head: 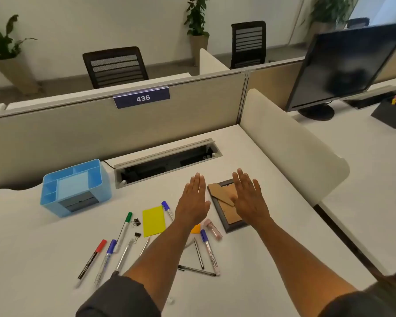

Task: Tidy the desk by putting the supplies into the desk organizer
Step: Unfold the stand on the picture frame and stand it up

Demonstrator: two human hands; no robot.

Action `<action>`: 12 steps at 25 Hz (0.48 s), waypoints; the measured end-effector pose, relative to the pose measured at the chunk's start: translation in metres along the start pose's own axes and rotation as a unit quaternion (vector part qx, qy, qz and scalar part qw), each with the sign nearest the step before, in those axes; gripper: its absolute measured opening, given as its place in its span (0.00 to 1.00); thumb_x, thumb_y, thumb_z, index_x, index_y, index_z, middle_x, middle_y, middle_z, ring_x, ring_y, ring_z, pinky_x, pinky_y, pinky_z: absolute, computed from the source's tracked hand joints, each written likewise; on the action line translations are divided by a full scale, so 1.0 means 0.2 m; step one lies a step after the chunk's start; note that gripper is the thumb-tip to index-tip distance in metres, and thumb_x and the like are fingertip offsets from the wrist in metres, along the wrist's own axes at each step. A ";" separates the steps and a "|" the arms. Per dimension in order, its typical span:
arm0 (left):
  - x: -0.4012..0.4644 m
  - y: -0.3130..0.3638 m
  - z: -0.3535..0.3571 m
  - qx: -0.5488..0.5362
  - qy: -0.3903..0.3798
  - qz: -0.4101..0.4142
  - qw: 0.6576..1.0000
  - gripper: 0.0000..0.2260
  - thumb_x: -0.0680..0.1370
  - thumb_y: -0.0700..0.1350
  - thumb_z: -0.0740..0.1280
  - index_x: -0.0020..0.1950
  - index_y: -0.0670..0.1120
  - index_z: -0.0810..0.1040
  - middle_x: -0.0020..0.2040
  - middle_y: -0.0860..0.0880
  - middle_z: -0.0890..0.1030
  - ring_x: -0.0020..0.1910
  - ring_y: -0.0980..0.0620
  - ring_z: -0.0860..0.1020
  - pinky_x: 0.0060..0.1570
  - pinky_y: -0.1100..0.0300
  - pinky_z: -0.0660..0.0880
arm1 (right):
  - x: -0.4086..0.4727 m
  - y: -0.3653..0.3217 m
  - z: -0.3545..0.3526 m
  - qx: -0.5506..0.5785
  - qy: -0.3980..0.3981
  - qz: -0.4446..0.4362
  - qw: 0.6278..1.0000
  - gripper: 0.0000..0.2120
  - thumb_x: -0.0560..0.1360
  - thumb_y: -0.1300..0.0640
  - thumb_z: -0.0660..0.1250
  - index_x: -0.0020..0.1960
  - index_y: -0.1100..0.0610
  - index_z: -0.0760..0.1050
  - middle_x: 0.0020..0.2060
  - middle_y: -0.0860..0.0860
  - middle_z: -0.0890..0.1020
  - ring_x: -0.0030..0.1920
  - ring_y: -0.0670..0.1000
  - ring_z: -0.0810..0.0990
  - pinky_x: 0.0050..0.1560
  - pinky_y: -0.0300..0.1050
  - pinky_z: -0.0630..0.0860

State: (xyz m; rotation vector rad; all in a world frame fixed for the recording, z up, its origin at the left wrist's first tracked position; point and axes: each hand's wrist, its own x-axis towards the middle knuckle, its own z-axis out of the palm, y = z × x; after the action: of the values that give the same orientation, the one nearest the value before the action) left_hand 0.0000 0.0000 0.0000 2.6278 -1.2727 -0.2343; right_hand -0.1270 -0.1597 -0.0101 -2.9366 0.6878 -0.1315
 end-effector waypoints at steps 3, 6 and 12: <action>0.00 -0.01 0.05 -0.008 -0.069 -0.016 0.997 0.35 0.81 0.51 0.59 0.79 0.44 0.39 0.79 0.45 0.38 0.78 0.46 0.42 0.76 0.52 0.47 | -0.03 0.03 0.05 -0.003 -0.027 0.035 0.999 0.34 0.79 0.38 0.38 0.79 0.54 0.40 0.79 0.54 0.43 0.79 0.57 0.44 0.76 0.56 0.43; 0.02 -0.01 0.09 -0.020 -0.109 -0.022 0.994 0.35 0.81 0.50 0.60 0.79 0.44 0.40 0.79 0.45 0.41 0.78 0.46 0.44 0.75 0.52 0.49 | -0.07 0.07 0.10 0.016 -0.070 0.064 0.995 0.33 0.82 0.42 0.50 0.79 0.55 0.42 0.79 0.54 0.47 0.79 0.57 0.48 0.77 0.56 0.47; 0.11 0.03 0.09 -0.030 -0.140 0.017 0.990 0.33 0.81 0.51 0.61 0.79 0.43 0.46 0.79 0.44 0.49 0.77 0.45 0.53 0.73 0.52 0.57 | -0.14 0.18 0.18 0.086 -0.148 0.087 0.981 0.42 0.77 0.37 0.61 0.79 0.54 0.43 0.79 0.55 0.48 0.78 0.58 0.51 0.76 0.56 0.52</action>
State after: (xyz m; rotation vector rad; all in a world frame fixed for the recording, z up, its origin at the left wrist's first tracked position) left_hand 0.0056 -0.0229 -0.0171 2.5875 -1.3677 -0.6439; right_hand -0.1647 -0.1762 -0.0525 -2.6373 0.8337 0.2438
